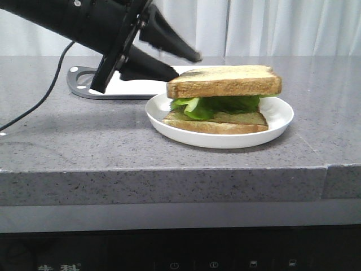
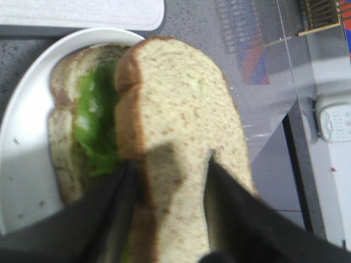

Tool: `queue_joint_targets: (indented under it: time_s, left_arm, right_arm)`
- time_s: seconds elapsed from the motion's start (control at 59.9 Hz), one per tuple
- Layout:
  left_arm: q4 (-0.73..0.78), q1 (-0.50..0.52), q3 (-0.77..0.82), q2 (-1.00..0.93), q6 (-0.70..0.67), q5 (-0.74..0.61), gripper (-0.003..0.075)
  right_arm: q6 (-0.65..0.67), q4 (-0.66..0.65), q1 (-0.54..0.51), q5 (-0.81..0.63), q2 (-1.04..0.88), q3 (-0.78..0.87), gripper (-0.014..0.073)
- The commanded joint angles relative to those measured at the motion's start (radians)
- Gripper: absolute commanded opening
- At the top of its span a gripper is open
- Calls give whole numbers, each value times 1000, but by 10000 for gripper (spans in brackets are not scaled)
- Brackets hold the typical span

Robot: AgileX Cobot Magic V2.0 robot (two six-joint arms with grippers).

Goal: Left arm grabs bread, right arm adds lettuce

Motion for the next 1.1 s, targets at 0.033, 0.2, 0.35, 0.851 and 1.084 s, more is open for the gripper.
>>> queue_joint_targets:
  time_s: [0.033,0.2,0.35,0.851,1.084]
  left_arm:
    - [-46,29,-31,-101,25,71,321]
    - [15,89,-26,-205,25,70,169]
    - [95,135,-9,-300,25,42,-21]
    - [498,105,566,-992,25,-687,-21]
    - [498,105,829,-1309,25,-757,-21]
  right_arm:
    - [4,8,0,-109,1,-28,-61]
    - [73,8,-59,-166,5,-28,-61]
    - [74,8,-152,-170,0,-28,-61]
    - [53,-2,-204,-189,-308,212,-61]
    - [53,-2,-204,-138,-358,236,-61]
